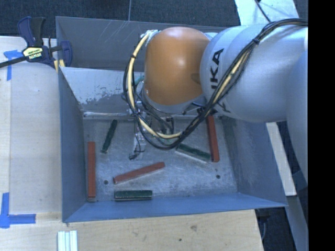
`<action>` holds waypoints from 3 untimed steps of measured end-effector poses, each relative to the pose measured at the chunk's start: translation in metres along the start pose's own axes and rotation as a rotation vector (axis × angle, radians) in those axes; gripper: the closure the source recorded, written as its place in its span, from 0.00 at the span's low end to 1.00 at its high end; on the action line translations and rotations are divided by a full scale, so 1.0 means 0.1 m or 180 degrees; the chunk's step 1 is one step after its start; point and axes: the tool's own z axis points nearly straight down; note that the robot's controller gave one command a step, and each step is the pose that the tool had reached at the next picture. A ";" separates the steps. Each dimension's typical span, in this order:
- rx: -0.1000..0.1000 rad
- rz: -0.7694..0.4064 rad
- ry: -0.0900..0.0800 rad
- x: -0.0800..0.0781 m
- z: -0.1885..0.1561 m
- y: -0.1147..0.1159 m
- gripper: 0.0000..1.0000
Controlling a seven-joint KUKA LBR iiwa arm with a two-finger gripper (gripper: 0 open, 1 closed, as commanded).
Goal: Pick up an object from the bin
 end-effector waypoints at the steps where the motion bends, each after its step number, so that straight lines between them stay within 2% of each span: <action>1: 0.0001 -0.0369 -0.0007 0.08 1.39 -0.39 0.00; 2: -0.0008 -0.0370 -0.0034 0.05 1.32 -0.37 1.00; 3: -0.0002 -0.0254 -0.0020 -0.15 1.32 -0.28 1.00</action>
Offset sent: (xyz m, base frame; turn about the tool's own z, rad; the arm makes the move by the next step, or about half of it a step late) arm -0.0079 -0.0377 -0.1348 -0.1169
